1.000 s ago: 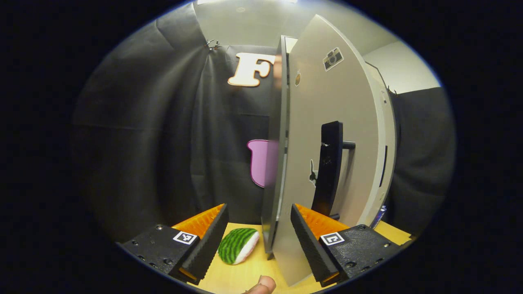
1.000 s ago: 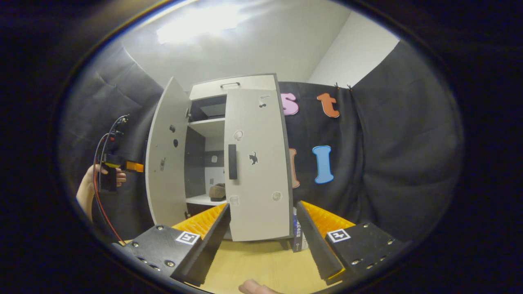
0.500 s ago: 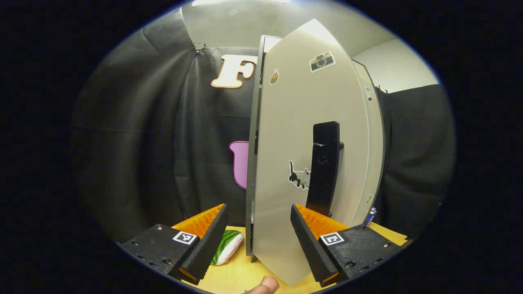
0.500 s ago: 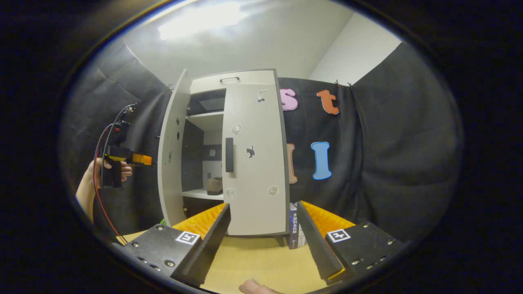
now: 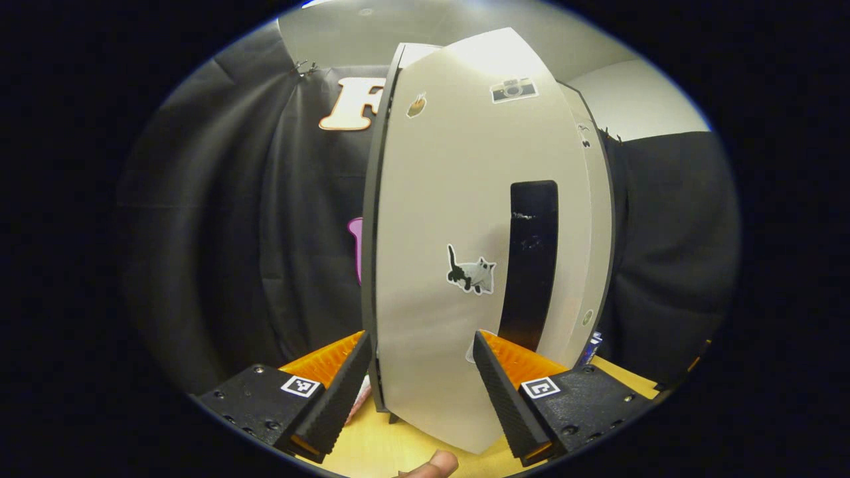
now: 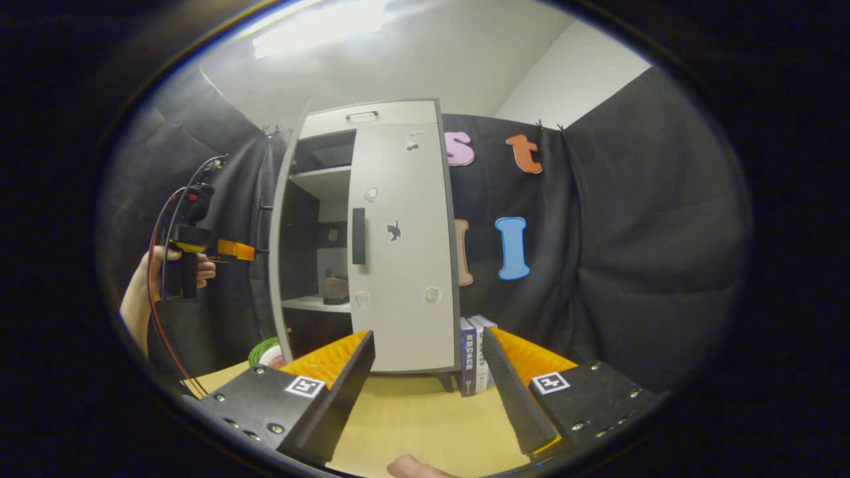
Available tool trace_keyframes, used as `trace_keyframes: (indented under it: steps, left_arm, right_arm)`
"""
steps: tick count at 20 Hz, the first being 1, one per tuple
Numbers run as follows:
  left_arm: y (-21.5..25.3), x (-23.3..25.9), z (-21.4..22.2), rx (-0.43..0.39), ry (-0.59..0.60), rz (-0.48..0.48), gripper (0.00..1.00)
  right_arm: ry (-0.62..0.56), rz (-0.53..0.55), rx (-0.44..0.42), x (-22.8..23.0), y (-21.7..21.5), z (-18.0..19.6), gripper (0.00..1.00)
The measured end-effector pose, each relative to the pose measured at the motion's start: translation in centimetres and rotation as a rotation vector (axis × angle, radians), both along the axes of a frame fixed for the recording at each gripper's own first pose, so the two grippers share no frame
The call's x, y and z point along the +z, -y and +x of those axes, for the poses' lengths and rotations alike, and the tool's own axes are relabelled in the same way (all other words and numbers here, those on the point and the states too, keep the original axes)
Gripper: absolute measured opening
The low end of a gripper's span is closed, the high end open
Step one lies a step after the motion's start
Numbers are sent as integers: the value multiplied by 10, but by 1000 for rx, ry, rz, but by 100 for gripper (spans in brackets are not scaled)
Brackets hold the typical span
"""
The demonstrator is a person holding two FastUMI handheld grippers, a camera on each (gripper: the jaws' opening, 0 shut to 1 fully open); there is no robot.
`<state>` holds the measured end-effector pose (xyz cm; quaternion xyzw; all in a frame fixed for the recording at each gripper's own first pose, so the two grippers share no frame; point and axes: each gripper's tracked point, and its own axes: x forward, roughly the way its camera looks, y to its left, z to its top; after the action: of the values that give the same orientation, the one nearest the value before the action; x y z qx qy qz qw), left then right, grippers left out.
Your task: Grab one shoe with the right hand and put it into the shoe cabinet, grab the other shoe with the left hand and put it into the shoe cabinet; then close the right door with the right hand and the left door with the left hand.
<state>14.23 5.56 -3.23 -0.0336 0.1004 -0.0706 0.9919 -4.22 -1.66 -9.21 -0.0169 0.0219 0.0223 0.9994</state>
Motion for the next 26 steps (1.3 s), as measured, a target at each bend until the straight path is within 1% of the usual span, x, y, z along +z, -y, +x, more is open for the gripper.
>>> trace_keyframes:
  steps: [2,4,7,8,9,10,11,12,13,16,17,18,19,20,21,22,23,24,25,26]
  left_arm:
    - [5,-1,5,0,-9,2,95]
    - [11,-8,5,-1,-18,26,95]
    - [17,-6,-4,-3,6,41,94]
    - [16,-3,-3,2,10,37,89]
    - [16,-3,-3,4,11,33,94]
    - [16,-3,-4,8,15,28,89]
    - [14,-1,-4,11,21,34,94]
    - [13,0,-6,21,31,39,89]
    - [11,2,-6,32,37,47,94]
    - [10,4,-6,32,47,49,94]
    - [9,3,-6,44,43,41,95]
    - [9,3,-10,55,32,28,92]
    - [8,3,-12,65,25,19,95]
    - [7,5,-15,75,24,13,91]
    - [6,6,-16,85,30,17,95]
    - [6,8,-17,89,37,26,95]
    - [5,9,-19,91,43,40,95]
    - [2,10,-22,105,55,48,95]
    - [2,13,-27,114,62,55,96]
    - [2,15,-35,119,75,56,96]
  right_arm:
    - [0,0,0,-1,2,0,94]
    - [-6,-1,0,-2,1,-1,94]
    - [-16,-5,-6,-3,2,-1,94]
    - [-17,-5,-8,-3,2,-1,94]
    - [-19,-3,-7,-3,1,-1,94]
    - [-19,2,-5,-2,-1,0,94]
    - [-20,5,-5,-2,-1,0,96]
    - [-19,9,-7,-1,-1,0,98]
    - [-18,10,-9,-1,-1,2,94]
    - [-21,10,-9,1,-9,7,94]
    - [-22,10,-10,4,-11,9,94]
    - [-20,8,-10,7,-14,11,94]
    - [-15,0,-10,13,-16,13,94]
    - [-8,-15,-12,19,-19,15,94]
    - [-4,-32,-20,24,-20,15,94]
    - [-3,-41,-31,29,-20,17,94]
    - [-4,-44,-39,32,-21,19,97]
    - [-2,-37,-40,38,-23,19,94]
    - [1,-23,-40,42,-25,20,97]
    - [1,-12,-39,46,-27,22,97]
